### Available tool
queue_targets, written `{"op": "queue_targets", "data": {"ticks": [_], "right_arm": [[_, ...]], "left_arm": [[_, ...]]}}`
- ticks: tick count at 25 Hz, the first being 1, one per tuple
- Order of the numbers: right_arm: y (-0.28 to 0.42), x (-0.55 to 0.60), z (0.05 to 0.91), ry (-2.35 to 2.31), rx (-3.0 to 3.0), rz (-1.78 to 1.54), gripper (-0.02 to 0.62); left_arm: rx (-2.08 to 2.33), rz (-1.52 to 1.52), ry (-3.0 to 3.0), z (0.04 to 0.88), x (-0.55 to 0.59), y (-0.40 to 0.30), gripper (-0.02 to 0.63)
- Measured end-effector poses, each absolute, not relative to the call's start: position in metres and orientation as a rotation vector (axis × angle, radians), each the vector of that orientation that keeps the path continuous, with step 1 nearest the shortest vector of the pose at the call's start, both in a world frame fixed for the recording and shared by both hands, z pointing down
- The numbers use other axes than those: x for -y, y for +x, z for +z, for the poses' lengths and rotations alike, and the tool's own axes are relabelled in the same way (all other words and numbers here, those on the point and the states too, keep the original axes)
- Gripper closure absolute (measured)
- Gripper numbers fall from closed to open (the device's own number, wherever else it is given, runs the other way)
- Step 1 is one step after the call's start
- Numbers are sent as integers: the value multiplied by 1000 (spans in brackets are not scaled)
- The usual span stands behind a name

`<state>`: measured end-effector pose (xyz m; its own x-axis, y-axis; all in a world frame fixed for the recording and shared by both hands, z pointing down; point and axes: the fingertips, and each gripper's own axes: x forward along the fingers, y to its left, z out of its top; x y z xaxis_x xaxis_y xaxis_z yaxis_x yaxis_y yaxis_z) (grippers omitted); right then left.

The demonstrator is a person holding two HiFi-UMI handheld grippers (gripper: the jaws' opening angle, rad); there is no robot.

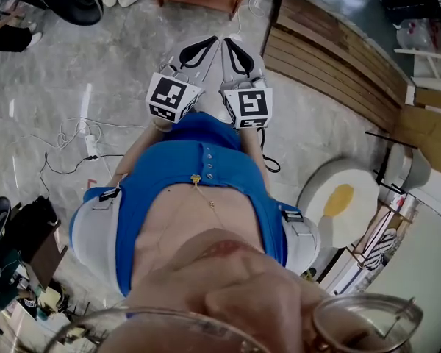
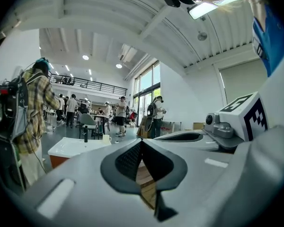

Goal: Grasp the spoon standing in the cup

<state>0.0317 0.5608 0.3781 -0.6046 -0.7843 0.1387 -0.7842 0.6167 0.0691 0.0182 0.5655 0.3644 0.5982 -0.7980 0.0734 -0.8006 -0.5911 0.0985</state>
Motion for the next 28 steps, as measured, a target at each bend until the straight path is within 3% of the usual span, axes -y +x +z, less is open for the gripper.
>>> {"op": "queue_targets", "data": {"ticks": [12,28], "right_arm": [[-17,-525,378,1347,2641,-34,594],[-32,-463,386,1292,2644,11,594]], "left_arm": [[1296,46,2747,364,-527,-26,606],[1343,19,2682,369,-461,-42,606]]}}
